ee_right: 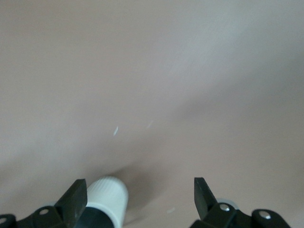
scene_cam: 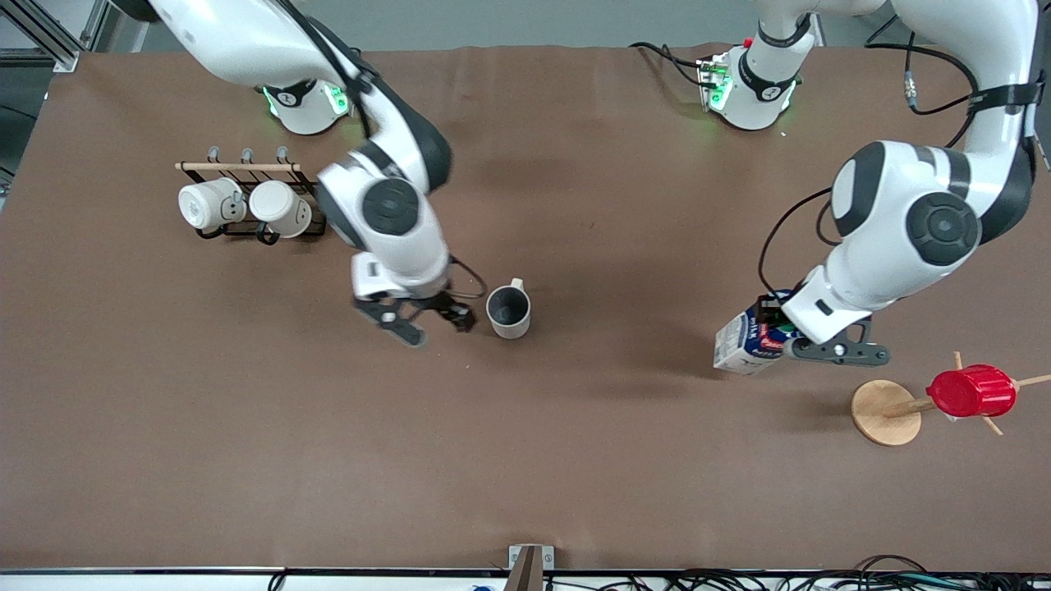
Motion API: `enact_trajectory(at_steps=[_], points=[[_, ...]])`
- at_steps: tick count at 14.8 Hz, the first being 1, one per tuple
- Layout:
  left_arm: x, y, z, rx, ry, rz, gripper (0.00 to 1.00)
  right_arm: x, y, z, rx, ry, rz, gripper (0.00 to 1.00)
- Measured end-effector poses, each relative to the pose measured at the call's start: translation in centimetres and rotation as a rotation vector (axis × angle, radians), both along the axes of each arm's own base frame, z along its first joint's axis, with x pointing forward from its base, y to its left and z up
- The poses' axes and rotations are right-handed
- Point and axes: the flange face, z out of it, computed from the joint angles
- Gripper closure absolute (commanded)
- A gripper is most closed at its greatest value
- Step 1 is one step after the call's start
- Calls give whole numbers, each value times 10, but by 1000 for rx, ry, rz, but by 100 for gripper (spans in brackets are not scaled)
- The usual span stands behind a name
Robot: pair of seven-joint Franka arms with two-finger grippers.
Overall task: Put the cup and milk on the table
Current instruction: 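Set the mug down, release it while the left gripper carries the carton, then lower the milk carton beside the grey mug with the left gripper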
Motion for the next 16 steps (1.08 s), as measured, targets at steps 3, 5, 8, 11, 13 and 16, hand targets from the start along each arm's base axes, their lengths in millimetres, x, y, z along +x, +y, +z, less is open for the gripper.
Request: enact_trajectory(at_steps=[3, 5, 8, 11, 13, 16], points=[[-3, -44, -13, 1, 13, 1, 92, 11, -119, 103, -21, -13, 72, 0], [-9, -77, -22, 4, 22, -7, 92, 8, -204, 149, 5, -1, 136, 0], [-21, -120, -25, 3, 20, -21, 93, -12, -308, 189, 3, 26, 254, 0], [-42, -165, -26, 5, 22, -30, 93, -42, -362, 221, 1, 68, 370, 0], [-58, -199, -30, 12, 20, -38, 93, -56, -379, 238, 25, 80, 421, 0], [-71, -236, -41, 21, 22, -53, 93, -61, -392, 244, 43, 73, 431, 0]])
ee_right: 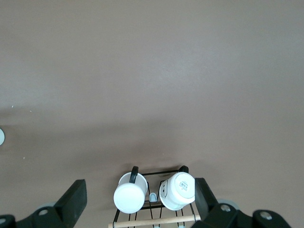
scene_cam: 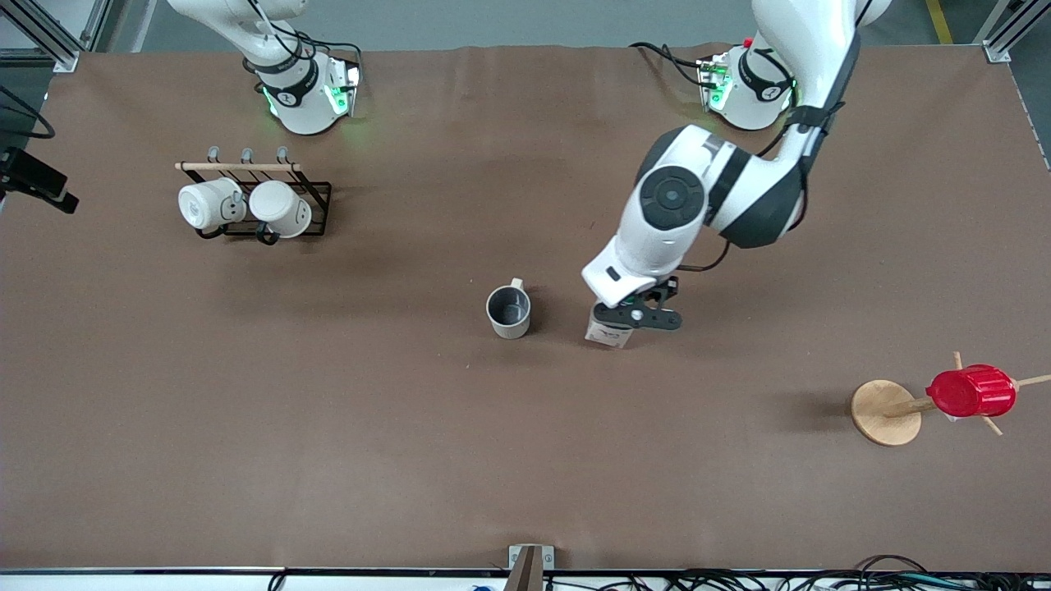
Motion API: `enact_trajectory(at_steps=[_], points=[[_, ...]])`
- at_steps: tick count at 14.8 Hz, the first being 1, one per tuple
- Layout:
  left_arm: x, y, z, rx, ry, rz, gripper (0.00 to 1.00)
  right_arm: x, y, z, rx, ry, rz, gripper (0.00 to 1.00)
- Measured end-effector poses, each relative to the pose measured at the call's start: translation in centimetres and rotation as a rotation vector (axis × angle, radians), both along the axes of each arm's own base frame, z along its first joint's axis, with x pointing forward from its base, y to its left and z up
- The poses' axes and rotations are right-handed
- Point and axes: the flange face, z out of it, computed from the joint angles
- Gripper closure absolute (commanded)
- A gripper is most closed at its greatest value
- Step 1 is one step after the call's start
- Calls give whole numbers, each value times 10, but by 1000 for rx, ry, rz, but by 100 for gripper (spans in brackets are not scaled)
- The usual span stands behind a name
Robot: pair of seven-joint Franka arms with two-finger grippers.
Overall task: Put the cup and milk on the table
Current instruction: 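Lower the milk carton beside the grey mug with the left gripper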
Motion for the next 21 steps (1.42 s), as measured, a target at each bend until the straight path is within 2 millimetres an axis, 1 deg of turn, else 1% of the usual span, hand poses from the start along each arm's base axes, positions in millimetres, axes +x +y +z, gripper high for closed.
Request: enact_trajectory(at_steps=[2, 5, 10, 12, 16, 18, 19, 20, 21], points=[[0, -21, -10, -2, -2, -1, 93, 1, 0, -2, 3, 1, 1, 0], [6, -41, -24, 4, -11, 25, 93, 2, 2, -2, 4, 2, 5, 0], [-13, -72, -22, 8, -27, 54, 94, 2, 5, -2, 5, 2, 11, 0], [-14, -78, -21, 7, -29, 76, 94, 2, 7, -2, 5, 2, 14, 0], [-13, -79, -24, 14, -20, 100, 93, 3, 8, -2, 5, 2, 17, 0], [-15, -78, -25, 26, -5, 117, 89, 3, 8, -1, 4, -1, 18, 0], [-15, -78, -25, 29, -2, 119, 84, 3, 9, 0, 4, -2, 18, 0], [-15, -78, -25, 29, 0, 120, 77, 3, 9, 0, 4, -3, 19, 0], [-15, -79, -25, 30, 1, 120, 67, 3, 9, 1, 4, -3, 19, 0]])
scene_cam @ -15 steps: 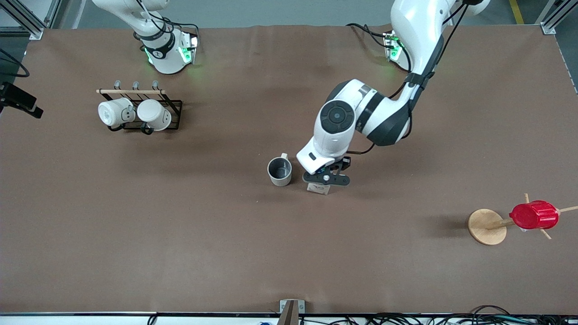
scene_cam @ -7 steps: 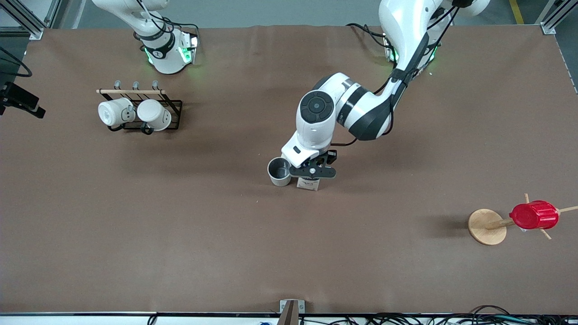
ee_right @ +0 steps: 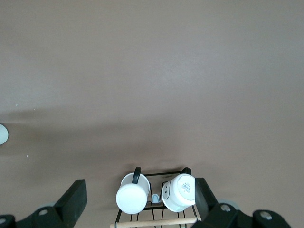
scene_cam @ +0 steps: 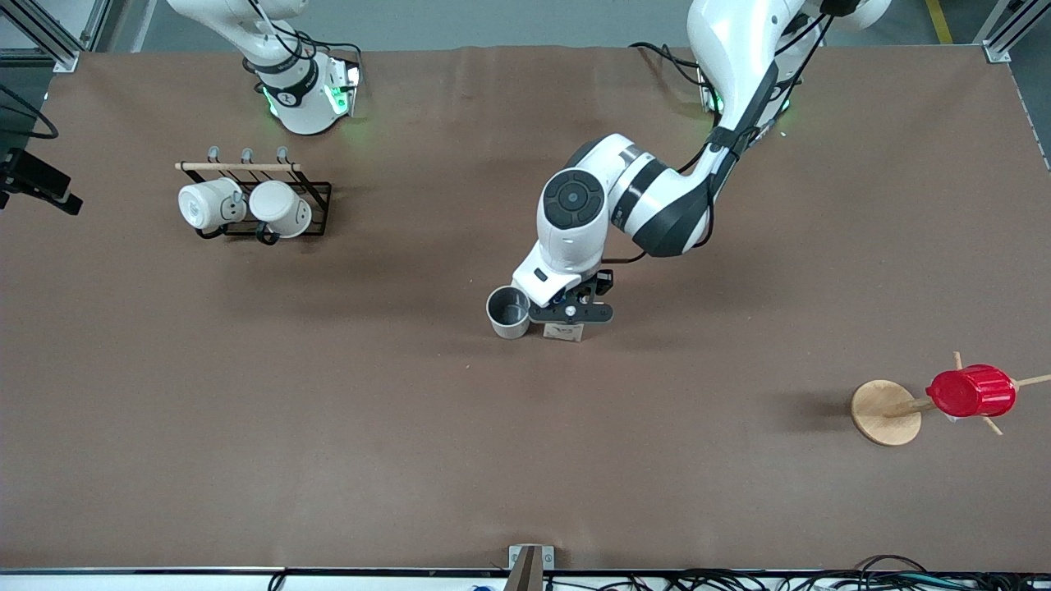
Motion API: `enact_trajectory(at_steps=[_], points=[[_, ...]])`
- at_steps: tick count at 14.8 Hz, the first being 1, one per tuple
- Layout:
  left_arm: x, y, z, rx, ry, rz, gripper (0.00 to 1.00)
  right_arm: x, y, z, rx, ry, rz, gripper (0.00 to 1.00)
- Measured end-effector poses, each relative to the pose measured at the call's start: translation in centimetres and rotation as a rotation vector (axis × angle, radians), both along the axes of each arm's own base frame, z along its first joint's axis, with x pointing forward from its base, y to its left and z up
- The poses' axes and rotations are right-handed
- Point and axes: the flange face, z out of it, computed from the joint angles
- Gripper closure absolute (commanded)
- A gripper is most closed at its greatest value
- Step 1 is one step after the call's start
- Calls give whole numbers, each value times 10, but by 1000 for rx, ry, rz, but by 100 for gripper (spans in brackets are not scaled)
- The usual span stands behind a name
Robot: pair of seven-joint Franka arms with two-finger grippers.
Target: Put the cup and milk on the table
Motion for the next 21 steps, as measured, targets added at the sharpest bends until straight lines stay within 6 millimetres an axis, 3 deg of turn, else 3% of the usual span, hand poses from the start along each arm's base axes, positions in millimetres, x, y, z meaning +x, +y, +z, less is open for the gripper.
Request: enact_trajectory(at_steps=[1, 2, 3, 10, 13, 15, 17, 21], points=[[0, 0, 0, -1, 2, 3, 49, 0, 0, 0, 0, 0, 0, 0], [0, 0, 0, -3, 5, 6, 18, 0, 0, 0, 0, 0, 1, 0], [0, 0, 0, -4, 6, 7, 0, 0, 0, 0, 0, 0, 1, 0], [-1, -1, -2, -1, 10, 7, 0, 0, 0, 0, 0, 0, 1, 0], [2, 2, 6, 2, 11, 11, 0, 1, 8, 0, 0, 0, 15, 0], [5, 7, 27, -1, 4, 20, 0, 1, 14, 0, 0, 2, 26, 0], [14, 26, 63, -11, -17, 49, 0, -1, 20, -2, 2, 22, 37, 0], [45, 106, 150, -46, -79, 123, 0, -3, 43, -5, 4, 56, 66, 0]])
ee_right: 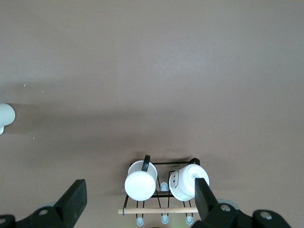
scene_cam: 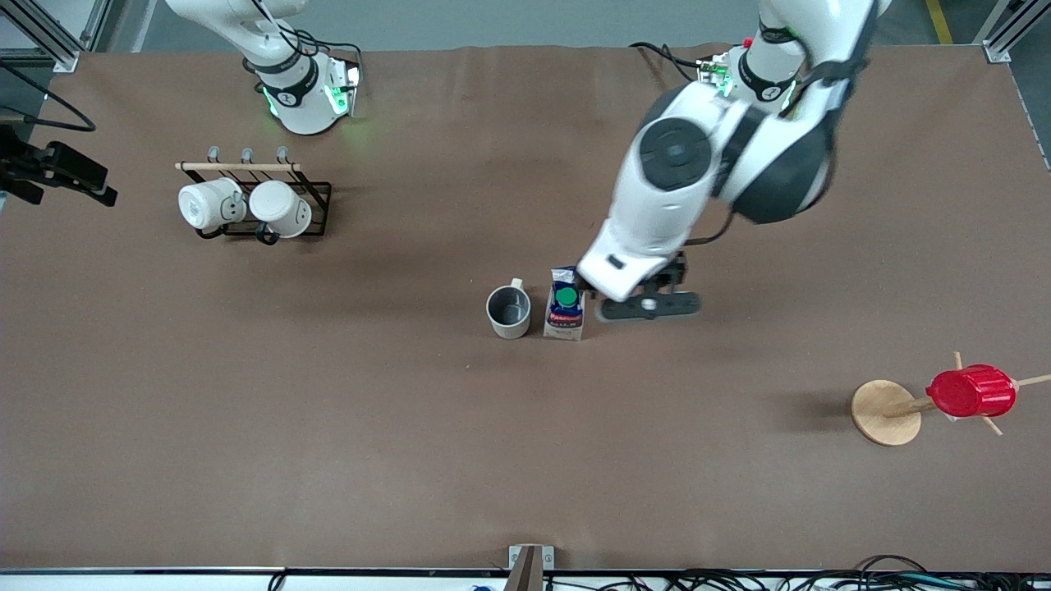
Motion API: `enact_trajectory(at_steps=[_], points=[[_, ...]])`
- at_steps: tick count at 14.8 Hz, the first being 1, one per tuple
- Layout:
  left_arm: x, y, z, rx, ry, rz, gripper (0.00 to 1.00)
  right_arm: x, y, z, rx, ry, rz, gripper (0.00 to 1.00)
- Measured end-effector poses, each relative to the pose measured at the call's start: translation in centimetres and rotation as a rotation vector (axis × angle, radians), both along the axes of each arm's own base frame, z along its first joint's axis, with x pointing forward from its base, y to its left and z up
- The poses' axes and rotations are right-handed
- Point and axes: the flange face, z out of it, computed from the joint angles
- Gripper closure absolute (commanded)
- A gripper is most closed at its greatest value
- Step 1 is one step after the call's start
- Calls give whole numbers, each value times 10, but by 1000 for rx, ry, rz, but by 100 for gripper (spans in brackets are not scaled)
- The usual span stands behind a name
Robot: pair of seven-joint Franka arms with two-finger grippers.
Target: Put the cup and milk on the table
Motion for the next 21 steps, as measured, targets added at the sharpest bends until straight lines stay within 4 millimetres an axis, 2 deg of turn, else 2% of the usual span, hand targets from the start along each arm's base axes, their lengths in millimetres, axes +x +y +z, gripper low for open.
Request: enact_trajectory(at_steps=[3, 6, 9, 14, 17, 21], points=[[8, 58, 44, -9, -32, 21, 0, -4, 14, 0, 0, 31, 21, 0], [4, 113, 74, -32, -41, 11, 0, -5, 8, 10, -1, 16, -4, 0], [-10, 160, 88, -20, -36, -26, 0, -6, -4, 14, -1, 16, -26, 0], [-21, 241, 101, -5, -45, -93, 0, -8, -3, 14, -1, 28, -24, 0], [-39, 268, 106, -14, -44, -113, 0, -8, -1, 14, -1, 28, -20, 0], [-56, 285, 110, -5, -47, -151, 0, -8, -2, 15, -1, 26, -33, 0]])
